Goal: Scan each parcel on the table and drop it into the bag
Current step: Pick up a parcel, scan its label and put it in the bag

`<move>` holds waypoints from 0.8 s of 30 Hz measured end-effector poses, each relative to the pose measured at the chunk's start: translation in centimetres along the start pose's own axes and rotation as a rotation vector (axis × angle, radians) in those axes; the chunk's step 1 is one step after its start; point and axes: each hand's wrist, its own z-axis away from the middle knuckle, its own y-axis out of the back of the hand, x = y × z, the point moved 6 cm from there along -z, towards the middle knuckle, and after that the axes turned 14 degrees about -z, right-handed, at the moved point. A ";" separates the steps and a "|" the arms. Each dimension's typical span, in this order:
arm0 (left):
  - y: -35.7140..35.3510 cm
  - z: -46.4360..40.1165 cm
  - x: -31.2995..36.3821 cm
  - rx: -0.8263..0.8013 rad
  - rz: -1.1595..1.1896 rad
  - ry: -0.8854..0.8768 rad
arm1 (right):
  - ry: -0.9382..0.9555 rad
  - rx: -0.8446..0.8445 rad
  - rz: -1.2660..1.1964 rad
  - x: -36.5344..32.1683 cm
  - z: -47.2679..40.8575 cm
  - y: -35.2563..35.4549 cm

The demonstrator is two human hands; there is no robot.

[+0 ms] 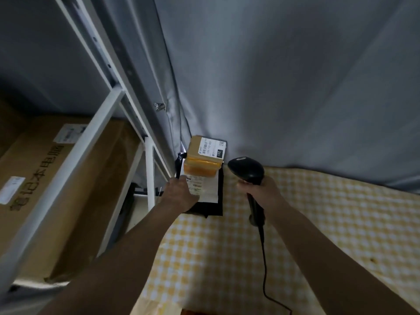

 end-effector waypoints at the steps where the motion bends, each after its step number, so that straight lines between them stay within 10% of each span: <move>1: 0.5 -1.4 0.1 0.023 0.023 -0.016 | -0.013 0.027 -0.020 0.0 -1.1 0.0; 24: 0.1 -16.0 0.6 0.046 0.651 -0.020 | -0.223 0.098 -0.534 4.7 -16.4 -7.1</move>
